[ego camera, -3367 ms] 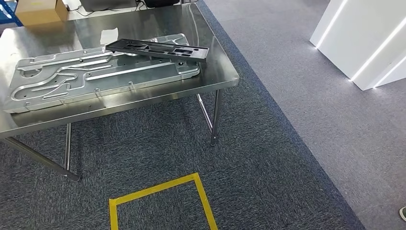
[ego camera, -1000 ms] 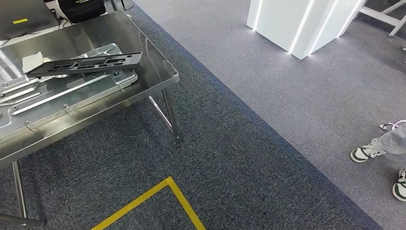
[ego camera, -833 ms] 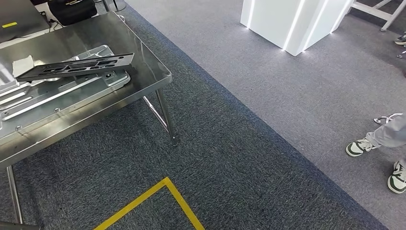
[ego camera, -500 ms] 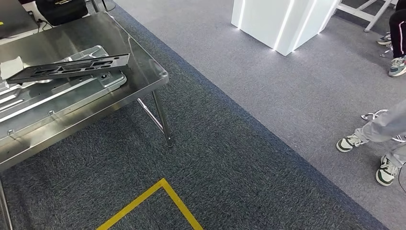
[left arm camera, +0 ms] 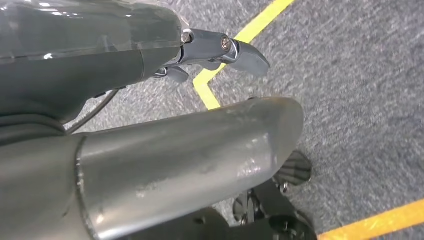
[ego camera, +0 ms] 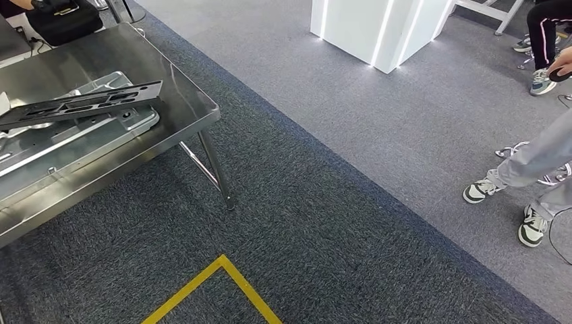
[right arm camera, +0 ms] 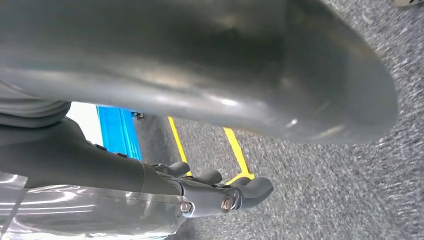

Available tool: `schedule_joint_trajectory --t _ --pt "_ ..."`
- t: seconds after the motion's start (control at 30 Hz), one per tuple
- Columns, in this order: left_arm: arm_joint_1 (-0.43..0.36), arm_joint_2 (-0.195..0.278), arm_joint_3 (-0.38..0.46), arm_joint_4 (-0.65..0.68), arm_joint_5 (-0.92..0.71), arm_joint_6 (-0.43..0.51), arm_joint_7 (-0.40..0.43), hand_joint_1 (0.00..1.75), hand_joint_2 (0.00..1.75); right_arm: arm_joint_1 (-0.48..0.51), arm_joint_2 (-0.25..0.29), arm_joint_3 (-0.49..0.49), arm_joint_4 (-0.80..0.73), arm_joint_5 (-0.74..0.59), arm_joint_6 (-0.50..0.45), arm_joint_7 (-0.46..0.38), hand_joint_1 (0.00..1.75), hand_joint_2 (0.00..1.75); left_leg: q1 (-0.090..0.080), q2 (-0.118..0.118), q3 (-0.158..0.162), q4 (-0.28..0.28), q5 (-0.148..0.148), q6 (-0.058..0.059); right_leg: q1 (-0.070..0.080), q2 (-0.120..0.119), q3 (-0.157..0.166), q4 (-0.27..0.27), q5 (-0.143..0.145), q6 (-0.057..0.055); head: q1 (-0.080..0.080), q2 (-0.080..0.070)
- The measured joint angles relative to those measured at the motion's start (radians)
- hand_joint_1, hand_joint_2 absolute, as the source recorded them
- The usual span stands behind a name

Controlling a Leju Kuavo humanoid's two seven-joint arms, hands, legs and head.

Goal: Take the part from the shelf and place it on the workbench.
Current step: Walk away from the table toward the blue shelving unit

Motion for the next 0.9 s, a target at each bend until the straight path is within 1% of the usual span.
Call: schedule_joint_trajectory --t 0.03,0.07,0.1,0.13,0.17,0.2,0.27,0.3,0.33,0.37,0.43,0.47,0.5,0.53,0.57,0.6,0.67,0.7,0.73,0.77,0.8,0.83,0.87,0.9 --pt "0.0 0.0 0.0 0.0 0.0 -0.001 0.0 0.0 0.0 0.0 0.0 0.0 0.0 0.0 0.0 0.0 0.0 0.0 0.002 -0.007 -0.014 0.034 -0.024 -0.005 -0.002 0.002 0.0 -0.003 0.002 -0.006 -0.002 0.0" --pt "0.0 0.0 -0.001 0.0 0.0 -0.002 -0.001 0.0 0.0 0.0 0.0 0.0 0.0 0.0 0.0 0.0 0.0 0.0 0.003 -0.016 -0.038 0.088 -0.057 -0.008 -0.003 0.005 -0.001 -0.004 0.004 -0.01 -0.005 0.0" --pt "0.001 0.0 -0.001 0.0 0.0 -0.003 -0.001 0.0 0.0 0.0 0.0 0.0 0.0 0.0 0.0 0.0 0.0 0.0 0.004 -0.022 -0.068 0.154 -0.093 -0.011 -0.002 0.007 -0.003 -0.003 0.004 -0.013 -0.008 0.0" --pt "0.001 0.0 -0.001 0.0 -0.001 -0.005 -0.002 0.0 0.0 0.0 0.0 0.0 0.0 0.0 0.0 0.0 0.0 0.0 0.005 -0.025 -0.094 0.208 -0.12 -0.012 -0.001 0.01 -0.005 -0.003 0.004 -0.014 -0.009 0.0" --pt "0.001 0.0 -0.001 0.0 -0.001 -0.005 -0.002 0.0 0.0 0.0 0.0 0.0 0.0 0.0 0.0 0.0 0.0 0.0 0.006 -0.026 -0.111 0.245 -0.135 -0.013 0.0 0.011 -0.005 -0.003 0.005 -0.014 -0.009 0.0" --pt "0.002 0.0 -0.001 0.0 -0.001 -0.006 -0.002 0.0 0.0 0.0 0.0 0.0 0.0 0.0 0.0 0.0 0.0 0.0 0.006 -0.026 -0.118 0.26 -0.141 -0.013 0.0 0.012 -0.006 -0.003 0.005 -0.015 -0.008 0.0" --pt "0.002 0.0 -0.001 0.0 -0.001 -0.006 -0.002 0.0 0.0 0.0 0.0 0.0 0.0 0.0 0.0 0.0 0.0 0.0 0.006 -0.026 -0.12 0.264 -0.142 -0.013 0.0 0.012 -0.006 -0.003 0.005 -0.015 -0.009 0.0" --pt "0.003 -0.001 -0.001 0.0 -0.001 -0.008 -0.003 0.0 0.0 0.0 0.0 0.0 0.0 0.0 0.0 0.0 0.0 0.0 0.006 -0.026 -0.124 0.272 -0.137 -0.013 0.0 0.015 -0.005 -0.003 0.005 -0.015 -0.009 0.0" --pt "0.004 -0.001 -0.002 0.0 -0.002 -0.01 -0.004 0.0 0.0 0.0 0.0 0.0 0.0 0.0 0.0 0.0 0.0 0.0 0.006 -0.031 -0.096 0.211 -0.095 -0.009 0.0 0.023 -0.004 -0.002 0.004 -0.014 -0.009 0.0" --pt "0.005 -0.001 -0.004 0.0 -0.002 -0.012 -0.005 0.0 0.0 0.0 0.001 0.0 0.0 0.0 0.0 0.0 0.0 0.0 0.005 -0.039 -0.067 0.142 -0.055 -0.004 0.002 0.033 -0.004 0.001 0.004 -0.01 -0.009 0.0" --pt "0.006 -0.001 -0.006 0.0 -0.001 -0.017 -0.006 0.0 0.0 0.0 0.002 0.0 0.0 0.002 0.0 -0.002 0.0 0.0 0.001 -0.053 -0.006 -0.003 0.019 0.008 0.002 0.051 -0.004 0.004 0.006 0.003 -0.009 0.0" --pt "0.005 -0.001 -0.006 0.0 0.002 -0.019 -0.006 0.0 0.0 0.001 0.003 0.0 0.0 0.003 0.0 -0.002 0.0 0.0 -0.001 -0.053 -0.005 -0.011 0.018 0.013 0.002 0.054 -0.006 0.004 0.008 0.011 -0.009 0.0" --pt "0.005 -0.001 -0.006 0.0 0.004 -0.021 -0.005 0.0 0.0 0.001 0.003 0.0 0.0 0.004 0.0 -0.003 0.0 0.0 0.001 -0.05 -0.004 -0.016 0.022 0.019 0.0 0.056 -0.006 0.004 0.008 0.017 -0.009 0.0" --pt "0.005 -0.001 -0.005 0.0 0.005 -0.023 -0.005 0.0 0.0 0.002 0.003 0.0 0.0 0.005 0.0 -0.004 0.0 0.0 0.003 -0.045 -0.002 -0.021 0.027 0.026 0.0 0.052 -0.009 0.012 0.001 0.022 -0.009 0.0" --pt "0.005 -0.001 -0.005 0.0 0.006 -0.024 -0.005 0.0 0.0 0.002 0.003 0.0 0.0 0.006 0.0 -0.004 0.0 0.0 0.005 -0.04 -0.001 -0.026 0.033 0.034 0.0 0.045 -0.019 0.035 -0.016 0.025 -0.007 0.0" --pt "0.005 -0.001 -0.005 0.0 0.006 -0.024 -0.004 0.0 0.0 0.001 0.003 0.0 0.0 0.006 0.0 -0.004 0.0 0.0 0.006 -0.035 -0.001 -0.029 0.037 0.039 -0.001 0.036 -0.039 0.079 -0.045 0.027 -0.004 0.0" --pt "0.007 -0.002 -0.005 0.0 0.007 -0.025 -0.003 0.0 0.0 0.0 0.003 0.0 0.0 0.008 0.0 -0.005 0.0 0.0 0.004 -0.025 -0.005 -0.03 0.039 0.043 -0.002 0.022 -0.1 0.208 -0.111 0.033 0.002 0.0" --pt "0.008 -0.002 -0.005 0.0 0.007 -0.026 -0.002 0.0 0.0 0.001 0.003 0.0 0.0 0.009 0.001 -0.006 0.0 0.0 0.002 -0.02 -0.006 -0.029 0.039 0.043 -0.003 0.019 -0.123 0.26 -0.129 0.035 0.002 0.0" --pt "0.008 -0.002 -0.005 0.0 0.006 -0.027 0.0 0.0 0.0 0.001 0.003 0.0 0.001 0.011 0.002 -0.006 0.0 0.0 0.001 -0.015 -0.006 -0.029 0.038 0.043 -0.004 0.017 -0.132 0.28 -0.128 0.036 0.002 0.0" --pt "0.008 -0.002 -0.005 0.0 0.006 -0.029 0.002 0.0 0.0 0.002 0.003 0.0 0.001 0.013 0.003 -0.007 0.0 0.0 0.001 -0.011 -0.005 -0.029 0.037 0.042 -0.004 0.015 -0.12 0.259 -0.107 0.036 0.003 0.0" --pt "0.007 -0.002 -0.005 0.0 0.006 -0.031 0.004 0.0 0.0 0.002 0.002 0.0 0.001 0.015 0.004 -0.008 0.0 0.0 0.001 -0.007 -0.003 -0.028 0.036 0.04 -0.004 0.01 -0.09 0.202 -0.074 0.035 0.003 0.0" --pt "0.007 -0.002 -0.005 0.0 0.006 -0.032 0.005 0.0 0.0 0.002 0.001 0.0 0.001 0.017 0.005 -0.008 0.0 0.0 0.001 -0.003 -0.002 -0.027 0.034 0.037 -0.003 0.001 -0.051 0.128 -0.042 0.032 0.003 0.0" --pt "0.006 -0.002 -0.005 0.0 0.005 -0.032 0.007 0.0 0.0 0.001 0.001 0.0 0.001 0.018 0.006 -0.009 0.0 0.0 -0.002 0.0 -0.001 -0.024 0.031 0.033 -0.001 -0.008 -0.019 0.064 -0.02 0.028 0.003 0.0" --pt "0.006 -0.002 -0.005 0.0 0.004 -0.032 0.007 0.0 0.0 0.0 0.0 0.0 0.001 0.02 0.007 -0.009 0.0 0.0 -0.004 0.003 -0.001 -0.022 0.028 0.028 0.002 -0.014 0.001 0.022 -0.008 0.023 0.003 0.0"
